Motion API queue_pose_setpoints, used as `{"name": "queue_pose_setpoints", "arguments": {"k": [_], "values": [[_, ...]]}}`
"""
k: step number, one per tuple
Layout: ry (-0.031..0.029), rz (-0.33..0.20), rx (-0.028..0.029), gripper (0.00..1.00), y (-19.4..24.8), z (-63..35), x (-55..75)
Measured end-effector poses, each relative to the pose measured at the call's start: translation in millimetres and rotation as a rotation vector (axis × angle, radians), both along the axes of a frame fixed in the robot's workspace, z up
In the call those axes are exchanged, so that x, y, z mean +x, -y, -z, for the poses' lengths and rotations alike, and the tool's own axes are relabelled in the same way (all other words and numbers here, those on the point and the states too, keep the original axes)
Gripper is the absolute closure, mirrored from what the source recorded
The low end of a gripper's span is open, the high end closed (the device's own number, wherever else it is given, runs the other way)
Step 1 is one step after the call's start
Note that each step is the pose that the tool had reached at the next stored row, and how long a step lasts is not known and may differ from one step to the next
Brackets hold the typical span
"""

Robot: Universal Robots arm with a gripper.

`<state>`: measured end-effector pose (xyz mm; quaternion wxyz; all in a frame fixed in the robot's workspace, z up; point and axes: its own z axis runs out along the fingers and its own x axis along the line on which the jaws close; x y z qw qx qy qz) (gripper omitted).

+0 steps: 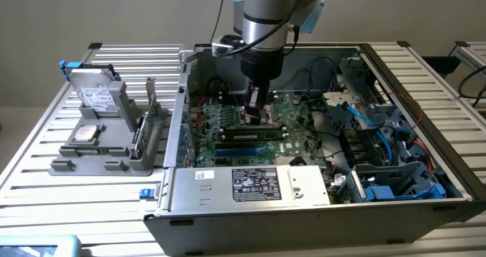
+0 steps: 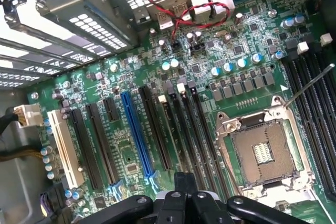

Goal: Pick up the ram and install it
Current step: 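Press down the ram until it locks into place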

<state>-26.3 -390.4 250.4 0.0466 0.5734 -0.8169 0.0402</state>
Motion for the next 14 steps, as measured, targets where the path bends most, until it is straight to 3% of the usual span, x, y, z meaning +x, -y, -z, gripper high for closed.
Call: {"name": "queue_pose_setpoints", "arguments": {"k": [11, 14], "values": [[0.0011, 0.150, 0.0001, 0.89, 0.0, 0.1, 0.0], [0.0124, 0.177, 0.0011, 0.89, 0.0, 0.2, 0.0]]}}
